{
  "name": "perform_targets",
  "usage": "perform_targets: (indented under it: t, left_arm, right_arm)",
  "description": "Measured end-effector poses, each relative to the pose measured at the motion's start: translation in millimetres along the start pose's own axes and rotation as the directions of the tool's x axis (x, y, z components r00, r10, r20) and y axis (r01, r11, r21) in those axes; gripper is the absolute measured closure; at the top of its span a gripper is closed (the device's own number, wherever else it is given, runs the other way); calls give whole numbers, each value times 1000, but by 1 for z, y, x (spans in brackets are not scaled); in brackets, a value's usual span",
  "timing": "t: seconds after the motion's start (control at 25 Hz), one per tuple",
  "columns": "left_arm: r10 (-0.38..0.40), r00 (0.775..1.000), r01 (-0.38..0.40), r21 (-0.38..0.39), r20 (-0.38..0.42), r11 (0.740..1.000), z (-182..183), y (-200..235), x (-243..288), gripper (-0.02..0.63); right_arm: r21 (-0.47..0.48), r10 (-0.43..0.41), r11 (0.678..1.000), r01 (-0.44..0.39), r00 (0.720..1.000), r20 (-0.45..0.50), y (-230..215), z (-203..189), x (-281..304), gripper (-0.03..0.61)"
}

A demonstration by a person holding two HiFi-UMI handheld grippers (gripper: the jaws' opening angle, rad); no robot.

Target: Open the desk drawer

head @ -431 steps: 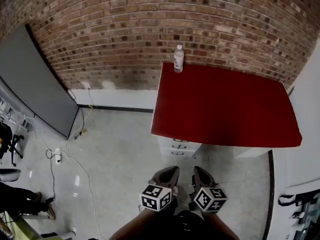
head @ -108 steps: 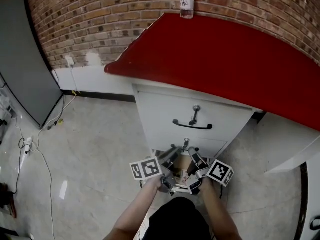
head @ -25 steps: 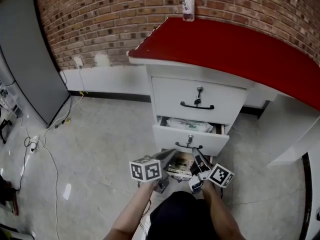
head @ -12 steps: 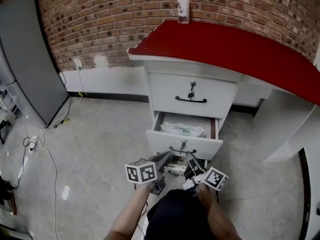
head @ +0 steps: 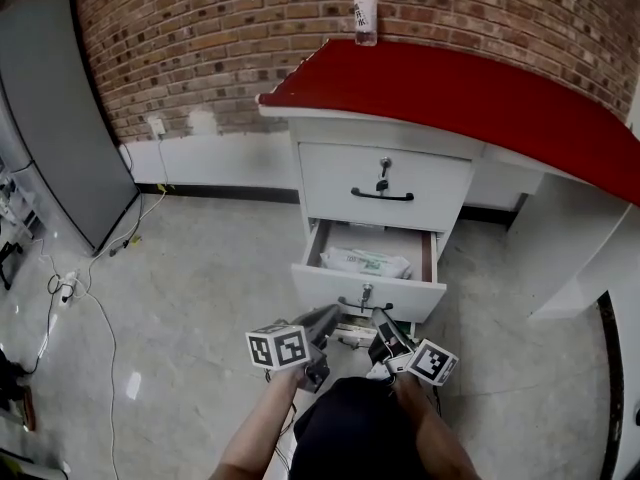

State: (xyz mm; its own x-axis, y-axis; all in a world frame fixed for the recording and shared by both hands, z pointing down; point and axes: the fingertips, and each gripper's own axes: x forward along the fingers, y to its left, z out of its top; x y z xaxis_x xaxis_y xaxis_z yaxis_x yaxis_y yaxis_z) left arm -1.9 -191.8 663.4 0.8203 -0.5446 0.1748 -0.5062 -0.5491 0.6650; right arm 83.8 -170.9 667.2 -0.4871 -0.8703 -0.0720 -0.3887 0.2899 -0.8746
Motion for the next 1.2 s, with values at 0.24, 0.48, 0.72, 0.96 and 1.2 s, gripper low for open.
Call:
perform_targets:
  t: [0.24, 0.48, 0.72, 0.96, 1.2]
  left_arm:
    - [-15, 1000, 15, 0, -15, 1000, -7, -3, -2, 609]
    - [-7, 1000, 7, -1, -15, 1000, -10, 2, -6, 609]
    - [-1, 1000, 1, 19, -26, 1000, -16, 3, -6, 609]
    - [9, 999, -7, 28, -43, 1000, -25, 0, -11, 609]
    - [16, 999, -14, 41, -51, 999, -29, -3, -15, 609]
  right_arm:
    - [20, 0, 1000, -1, 1000, 15, 1, -7, -8, 549]
    - [-1, 24, 1000, -24, 999, 30, 4, -9, -6, 541]
    - [-63, -10, 998, 11, 1000, 10, 1, -13, -8, 535]
    - [-83, -78, 994, 76, 997, -22, -7, -22, -13, 517]
    - [-67, -96, 993, 92, 994, -46, -12, -28, -18, 486]
